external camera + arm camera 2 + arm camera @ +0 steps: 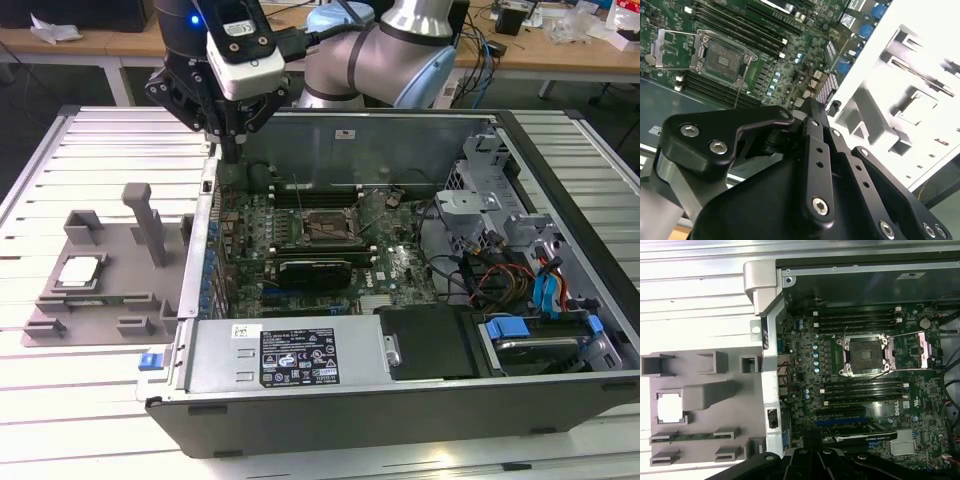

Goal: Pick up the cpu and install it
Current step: 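Reach for the cpu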

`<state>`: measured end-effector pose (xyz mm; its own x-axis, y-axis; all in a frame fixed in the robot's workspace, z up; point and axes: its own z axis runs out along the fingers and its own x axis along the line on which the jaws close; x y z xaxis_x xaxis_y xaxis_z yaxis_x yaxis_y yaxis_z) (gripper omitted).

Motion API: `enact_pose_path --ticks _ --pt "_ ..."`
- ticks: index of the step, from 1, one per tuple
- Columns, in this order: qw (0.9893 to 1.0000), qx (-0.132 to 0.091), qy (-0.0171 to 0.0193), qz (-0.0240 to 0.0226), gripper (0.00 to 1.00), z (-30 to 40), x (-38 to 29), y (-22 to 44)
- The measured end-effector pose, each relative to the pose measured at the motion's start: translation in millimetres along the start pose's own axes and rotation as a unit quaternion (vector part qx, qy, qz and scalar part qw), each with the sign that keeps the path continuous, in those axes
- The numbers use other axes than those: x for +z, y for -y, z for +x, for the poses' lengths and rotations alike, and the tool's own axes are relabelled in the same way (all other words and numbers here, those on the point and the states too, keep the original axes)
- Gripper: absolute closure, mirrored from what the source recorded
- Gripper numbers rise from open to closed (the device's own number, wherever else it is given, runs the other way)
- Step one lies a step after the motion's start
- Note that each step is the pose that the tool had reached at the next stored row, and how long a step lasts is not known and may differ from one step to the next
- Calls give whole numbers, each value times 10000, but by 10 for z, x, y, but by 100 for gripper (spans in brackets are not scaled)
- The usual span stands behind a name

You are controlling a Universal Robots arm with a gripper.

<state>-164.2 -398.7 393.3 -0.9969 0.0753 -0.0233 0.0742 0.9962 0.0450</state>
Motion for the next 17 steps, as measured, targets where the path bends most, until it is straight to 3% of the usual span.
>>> enact_pose_path --ticks 8,12,17 --pt "10000 0 0 0 89 123 -3 8" --pt "10000 0 0 0 89 285 -7 16" --pt "10000 -1 0 0 89 429 -11 24"
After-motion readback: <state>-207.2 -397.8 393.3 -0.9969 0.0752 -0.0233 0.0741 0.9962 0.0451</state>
